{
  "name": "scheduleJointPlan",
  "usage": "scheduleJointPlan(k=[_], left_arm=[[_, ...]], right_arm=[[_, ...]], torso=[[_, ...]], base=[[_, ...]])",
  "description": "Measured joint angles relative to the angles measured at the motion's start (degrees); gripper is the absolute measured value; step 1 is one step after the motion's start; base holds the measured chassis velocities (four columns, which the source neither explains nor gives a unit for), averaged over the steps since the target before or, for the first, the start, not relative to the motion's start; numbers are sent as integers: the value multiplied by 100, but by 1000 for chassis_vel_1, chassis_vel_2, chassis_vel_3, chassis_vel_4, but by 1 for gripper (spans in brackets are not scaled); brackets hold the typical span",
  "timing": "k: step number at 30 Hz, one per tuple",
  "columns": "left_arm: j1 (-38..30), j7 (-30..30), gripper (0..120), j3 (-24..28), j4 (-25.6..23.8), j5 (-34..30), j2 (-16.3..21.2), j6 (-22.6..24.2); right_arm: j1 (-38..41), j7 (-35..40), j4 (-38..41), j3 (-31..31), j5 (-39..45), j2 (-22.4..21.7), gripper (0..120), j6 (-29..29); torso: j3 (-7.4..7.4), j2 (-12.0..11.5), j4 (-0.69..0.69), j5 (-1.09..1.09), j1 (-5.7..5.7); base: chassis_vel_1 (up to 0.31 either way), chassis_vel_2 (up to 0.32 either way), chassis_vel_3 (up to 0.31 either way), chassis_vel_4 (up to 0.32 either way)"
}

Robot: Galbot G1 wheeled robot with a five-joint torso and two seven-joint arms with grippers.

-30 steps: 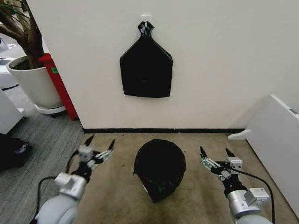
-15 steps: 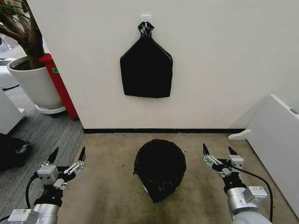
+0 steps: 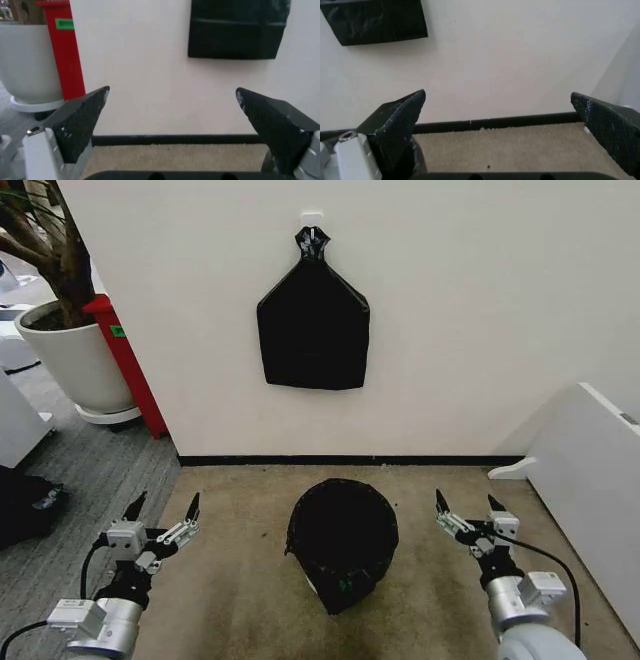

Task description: Place the garbage bag over the trash bin.

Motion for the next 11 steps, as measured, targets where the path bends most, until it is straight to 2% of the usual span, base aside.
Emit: scheduleJointPlan(k=[11], left_arm=[[148,-4,100,-1,-280,194,-153,-2]], right_arm=[[-461,-168,272,248,137,95,100,240]], torso=[[0,0,1,0,0]], base=[[0,0,0,0]])
